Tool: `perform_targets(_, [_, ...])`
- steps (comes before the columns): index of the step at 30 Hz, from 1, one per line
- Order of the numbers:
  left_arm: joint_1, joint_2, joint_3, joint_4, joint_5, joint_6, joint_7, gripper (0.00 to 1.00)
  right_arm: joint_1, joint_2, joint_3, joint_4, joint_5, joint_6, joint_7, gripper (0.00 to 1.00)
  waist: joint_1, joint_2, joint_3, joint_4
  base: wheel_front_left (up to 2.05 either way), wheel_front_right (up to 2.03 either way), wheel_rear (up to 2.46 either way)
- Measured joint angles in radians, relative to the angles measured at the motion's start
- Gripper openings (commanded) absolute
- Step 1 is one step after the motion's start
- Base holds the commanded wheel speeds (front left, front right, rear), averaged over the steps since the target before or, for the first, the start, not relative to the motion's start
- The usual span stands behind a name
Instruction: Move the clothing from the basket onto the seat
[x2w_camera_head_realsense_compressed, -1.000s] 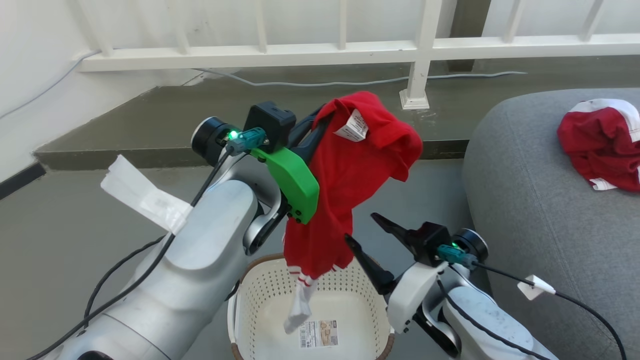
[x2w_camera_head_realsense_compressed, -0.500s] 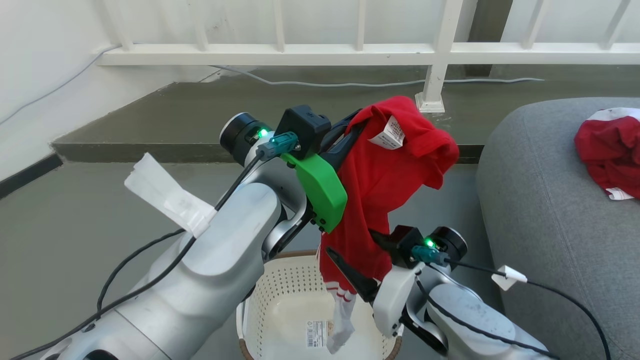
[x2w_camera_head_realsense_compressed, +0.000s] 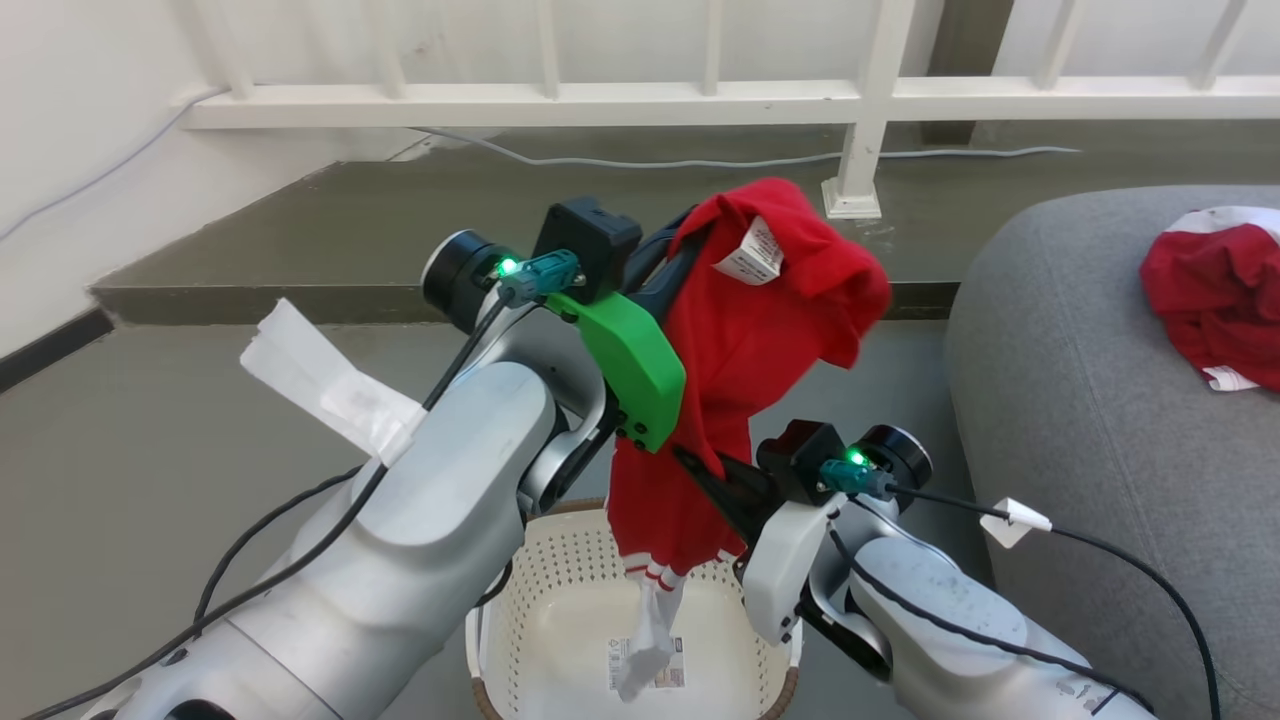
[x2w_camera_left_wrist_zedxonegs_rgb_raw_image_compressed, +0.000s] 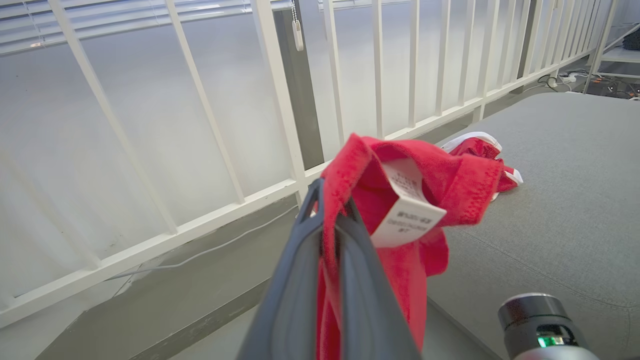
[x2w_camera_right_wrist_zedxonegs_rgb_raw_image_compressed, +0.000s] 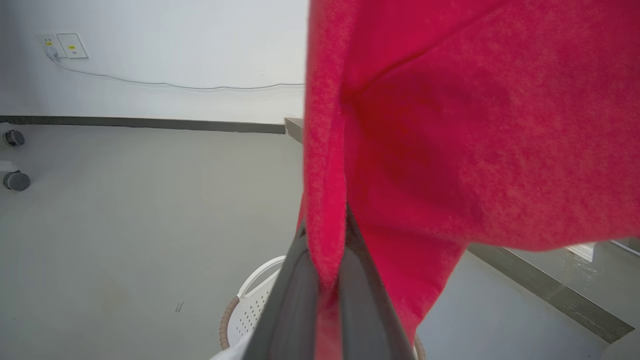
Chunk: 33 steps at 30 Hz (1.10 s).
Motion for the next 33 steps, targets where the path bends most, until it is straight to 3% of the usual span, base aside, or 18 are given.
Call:
perform_targets(12, [0.058,0.021,0.047,0.059,-0.021,0.045,-0.003,0.00,-0.030,0.000,-0.051,0.025,0.016,0.000,-0.004,0.00,0.0000,0.0001,0.018,-0.056,0.00,0.00,0.00])
perform_targets(13, [0.064,0.022,0.054,0.062,-0.028,0.046,-0.008,0.25,-0.035,-0.001,-0.058,0.025,0.017,0.000,-0.004,0.00,0.0000,0.0001,0.020,-0.061,0.00,0.00,0.00])
perform_targets(14, [0.068,0.022,0.058,0.065,-0.041,0.048,-0.012,0.44,-0.038,-0.001,-0.064,0.025,0.020,-0.001,-0.004,0.00,0.0000,0.0000,0.021,-0.066,0.00,0.00,0.00])
perform_targets(15, [0.073,0.022,0.063,0.068,-0.050,0.048,-0.014,0.76,-0.040,-0.003,-0.070,0.025,0.022,-0.001,-0.005,0.00,0.0000,0.0000,0.022,-0.071,0.00,0.00,0.00])
perform_targets(16, [0.080,0.022,0.069,0.070,-0.056,0.048,-0.021,1.00,-0.040,-0.005,-0.078,0.024,0.023,-0.002,-0.005,0.00,0.0000,0.0001,0.023,-0.076,0.00,0.00,0.00])
perform_targets(25, [0.123,0.053,0.110,0.080,-0.074,0.054,-0.073,1.00,-0.080,-0.073,-0.168,0.007,0.032,-0.038,-0.010,0.00,0.0000,0.0000,0.028,-0.120,0.00,0.00,0.00])
perform_targets(33, [0.169,0.059,0.091,0.074,-0.074,0.043,-0.095,1.00,-0.102,-0.133,-0.247,-0.053,0.039,-0.066,-0.013,0.00,0.0001,0.0001,0.026,-0.160,0.00,0.00,0.00])
